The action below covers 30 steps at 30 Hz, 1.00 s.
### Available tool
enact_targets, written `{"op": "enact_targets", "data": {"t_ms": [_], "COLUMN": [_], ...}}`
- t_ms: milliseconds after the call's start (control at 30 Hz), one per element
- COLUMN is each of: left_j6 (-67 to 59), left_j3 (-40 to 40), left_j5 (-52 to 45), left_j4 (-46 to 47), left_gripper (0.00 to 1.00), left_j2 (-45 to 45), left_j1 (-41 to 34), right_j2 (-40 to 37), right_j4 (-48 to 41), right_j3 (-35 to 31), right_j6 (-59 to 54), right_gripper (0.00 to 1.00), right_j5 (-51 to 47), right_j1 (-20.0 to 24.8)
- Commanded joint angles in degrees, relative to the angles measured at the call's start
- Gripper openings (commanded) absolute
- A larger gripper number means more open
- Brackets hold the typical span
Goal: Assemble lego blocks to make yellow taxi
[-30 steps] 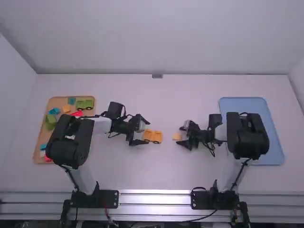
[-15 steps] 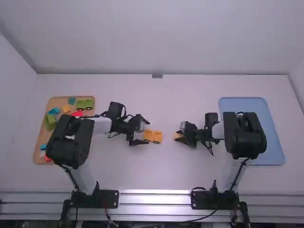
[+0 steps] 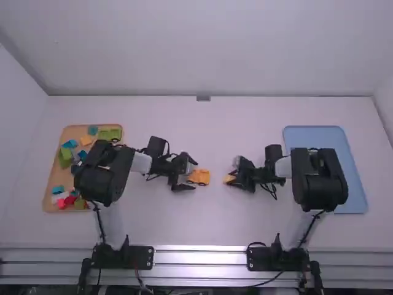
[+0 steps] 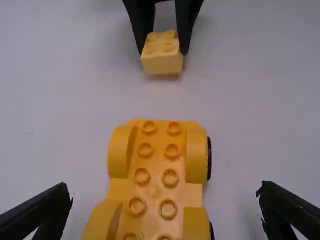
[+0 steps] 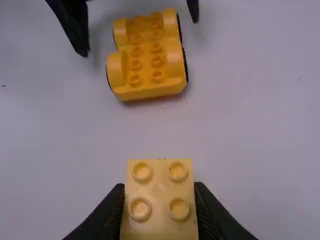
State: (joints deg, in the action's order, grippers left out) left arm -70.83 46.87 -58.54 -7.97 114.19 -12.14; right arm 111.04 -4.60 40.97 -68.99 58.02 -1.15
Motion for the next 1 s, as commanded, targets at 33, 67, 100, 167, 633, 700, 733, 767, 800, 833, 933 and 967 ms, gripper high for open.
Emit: {"op": "enact_targets", "data": {"t_ms": [33, 67, 100, 167, 633, 700, 733, 767, 800, 833, 933, 967], "left_j6": [3.21, 4.33, 4.59, 4.59, 4.61, 4.61, 4.68, 5.27, 6.54, 7.69, 10.67, 11.50], "left_j3": [-0.55, -0.55, -0.55, -0.55, -0.57, -0.55, -0.57, -0.55, -0.55, -0.55, -0.55, -0.55], "left_j5": [2.25, 2.80, 3.13, 3.54, 3.54, 3.52, 3.54, 3.54, 3.61, 3.61, 3.61, 3.67], "left_j4": [-1.73, -2.25, -2.16, -1.95, -2.75, -2.62, -2.62, -2.67, -2.67, -2.67, -2.62, -2.62], "left_gripper": [0.99, 0.99, 0.99, 0.98, 0.59, 0.51, 0.49, 0.49, 0.47, 0.46, 0.43, 0.42], "left_j2": [1.07, 1.14, 1.14, 1.14, 4.92, 4.92, 4.92, 4.92, 4.92, 4.92, 4.92, 4.92], "left_j1": [-0.61, -0.61, -0.61, -0.61, -0.63, -0.61, -0.61, -0.61, -0.63, -0.61, -0.63, -0.63], "right_j2": [-5.64, -6.58, -7.43, -8.24, -8.57, -8.15, -7.56, -7.23, -6.29, -5.60, -4.85, -4.85], "right_j4": [-0.85, -0.74, -0.28, 0.35, 10.69, 11.61, 12.41, 13.33, 14.88, 16.17, 17.92, 17.62], "right_j3": [1.01, 1.01, 1.05, 1.09, 1.07, 1.07, 1.07, 1.07, 1.07, 1.07, 1.11, 1.36], "right_j6": [0.02, 0.26, 0.96, 1.92, 11.13, 11.26, 11.85, 12.83, 14.62, 15.37, 16.98, 17.11], "right_gripper": [0.20, 0.20, 0.20, 0.20, 0.16, 0.16, 0.16, 0.16, 0.17, 0.17, 0.17, 0.17], "right_j5": [0.13, -0.33, -0.96, -1.77, -5.68, -6.08, -6.45, -6.91, -7.61, -8.02, -9.07, -9.31], "right_j1": [-2.34, -3.13, -4.20, -5.55, -15.54, -16.26, -16.59, -16.83, -17.33, -17.73, -18.27, -18.47]}}
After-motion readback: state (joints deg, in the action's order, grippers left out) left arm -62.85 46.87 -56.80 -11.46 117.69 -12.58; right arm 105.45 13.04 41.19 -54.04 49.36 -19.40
